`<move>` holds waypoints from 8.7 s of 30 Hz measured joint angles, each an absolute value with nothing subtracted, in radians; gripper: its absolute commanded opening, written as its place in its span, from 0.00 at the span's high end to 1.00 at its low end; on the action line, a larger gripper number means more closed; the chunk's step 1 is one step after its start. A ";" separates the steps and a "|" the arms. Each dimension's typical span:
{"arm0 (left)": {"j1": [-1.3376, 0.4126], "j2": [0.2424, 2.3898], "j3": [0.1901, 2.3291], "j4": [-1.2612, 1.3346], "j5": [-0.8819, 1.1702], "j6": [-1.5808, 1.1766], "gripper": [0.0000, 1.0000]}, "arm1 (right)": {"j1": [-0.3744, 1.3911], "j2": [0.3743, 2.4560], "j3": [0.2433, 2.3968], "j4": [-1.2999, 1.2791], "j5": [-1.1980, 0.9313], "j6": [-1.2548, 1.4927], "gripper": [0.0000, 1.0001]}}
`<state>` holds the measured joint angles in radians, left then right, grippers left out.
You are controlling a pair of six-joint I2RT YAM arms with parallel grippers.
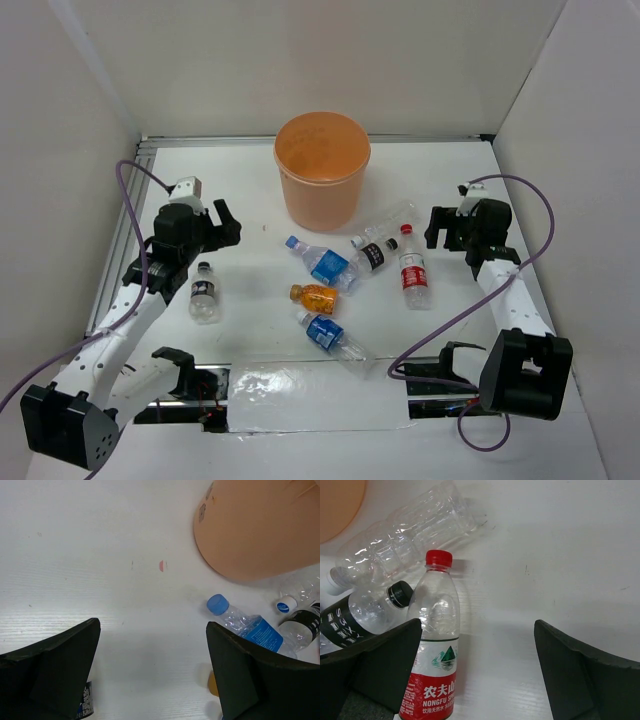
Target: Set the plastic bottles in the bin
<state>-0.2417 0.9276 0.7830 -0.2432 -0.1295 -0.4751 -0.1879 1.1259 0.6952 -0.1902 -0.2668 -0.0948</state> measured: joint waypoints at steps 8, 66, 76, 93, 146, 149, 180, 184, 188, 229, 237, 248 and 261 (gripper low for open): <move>-0.242 0.933 0.776 -0.243 -0.113 -0.475 0.00 | -0.188 1.128 0.698 -0.190 -0.273 -0.095 0.00; -0.540 1.488 1.814 -0.447 -0.138 -0.497 0.84 | -0.191 1.333 0.819 -0.434 -0.504 -0.380 0.00; -0.545 1.938 2.041 -0.274 -0.131 -0.430 0.00 | -0.184 1.382 0.834 -0.446 -0.504 -0.384 0.00; -0.685 1.343 1.499 -0.327 -0.141 -0.485 0.05 | -0.101 1.601 0.890 -0.444 -0.461 -0.324 0.84; -1.008 1.654 1.004 -0.498 0.155 -1.650 0.18 | -0.024 1.621 1.513 -0.060 -0.968 -0.123 0.00; -1.026 1.655 1.006 -0.498 0.157 -1.647 0.38 | -0.068 1.614 1.433 -0.094 -0.986 -0.139 0.00; -0.845 1.470 1.832 -0.434 -0.415 -0.767 1.00 | -0.275 1.563 1.239 -0.519 -1.023 -0.579 0.54; -0.781 1.533 1.841 -0.235 -0.524 -0.564 0.97 | -0.292 1.562 1.236 -0.576 -1.044 -0.685 0.30; -0.746 1.697 1.913 -0.097 -0.631 -0.382 0.87 | -0.295 1.560 1.236 -0.652 -1.085 -0.859 0.06; -0.962 1.092 0.710 -0.259 -0.287 -0.609 0.00 | 0.143 1.716 1.116 -0.834 -0.772 -1.681 0.72; -0.885 1.284 0.909 -0.376 -0.215 -0.771 0.00 | 0.110 1.375 1.392 -0.831 -0.962 -1.472 0.66; -0.801 1.484 1.000 -0.522 -0.021 -1.174 0.00 | 0.324 1.724 1.814 -0.405 -0.923 -1.086 0.28; -0.823 1.620 1.015 -0.482 0.025 -1.265 0.06 | 0.278 1.783 1.815 -0.382 -0.878 -0.848 0.00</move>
<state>-0.8230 1.6196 1.0153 -0.4816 0.0246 -1.2648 0.2779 1.7832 1.8149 -0.3817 -0.8783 -0.8482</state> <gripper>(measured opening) 0.938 0.999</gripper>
